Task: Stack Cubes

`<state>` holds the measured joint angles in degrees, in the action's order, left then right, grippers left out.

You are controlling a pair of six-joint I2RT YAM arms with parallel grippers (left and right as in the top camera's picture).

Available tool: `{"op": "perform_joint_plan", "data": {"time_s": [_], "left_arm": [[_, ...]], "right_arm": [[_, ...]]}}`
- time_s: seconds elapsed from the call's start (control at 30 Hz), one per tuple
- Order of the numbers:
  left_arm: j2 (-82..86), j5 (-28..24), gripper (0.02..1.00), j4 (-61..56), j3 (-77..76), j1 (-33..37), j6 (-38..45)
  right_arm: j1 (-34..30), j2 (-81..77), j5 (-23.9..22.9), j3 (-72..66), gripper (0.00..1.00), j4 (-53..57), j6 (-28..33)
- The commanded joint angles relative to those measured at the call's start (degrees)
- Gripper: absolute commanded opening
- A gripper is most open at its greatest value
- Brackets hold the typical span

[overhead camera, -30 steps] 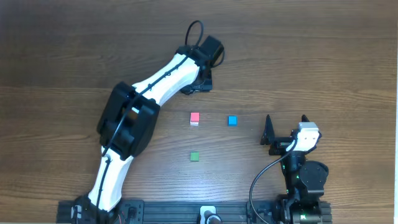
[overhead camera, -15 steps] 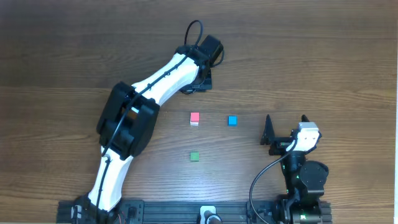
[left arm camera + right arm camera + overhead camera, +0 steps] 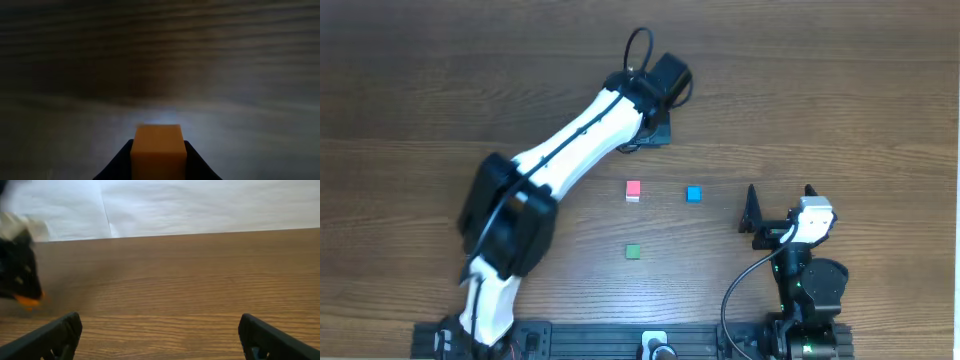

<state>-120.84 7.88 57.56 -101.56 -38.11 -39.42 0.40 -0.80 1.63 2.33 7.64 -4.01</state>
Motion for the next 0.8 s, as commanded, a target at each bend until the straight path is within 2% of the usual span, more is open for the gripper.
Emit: {"op": "perform_joint_plan", "data": {"time_s": [0.03, 0.33, 0.8], "left_arm": [[9.4, 2.7, 0.156, 0.7, 4.2, -2.2, -4.9], [17.6, 4.5, 0.159, -6.8, 22.1, -7.6, -10.8], [16.6, 3.1, 0.161, -8.7, 24.9, -7.6, -11.0]], "right_arm": [[-0.4, 0.4, 0.5, -0.5, 0.993, -0.2, 0.5], [-0.4, 0.4, 0.5, -0.5, 0.991, -0.2, 0.5], [-0.4, 0.4, 0.5, -0.5, 0.991, -0.2, 0.5]]}}
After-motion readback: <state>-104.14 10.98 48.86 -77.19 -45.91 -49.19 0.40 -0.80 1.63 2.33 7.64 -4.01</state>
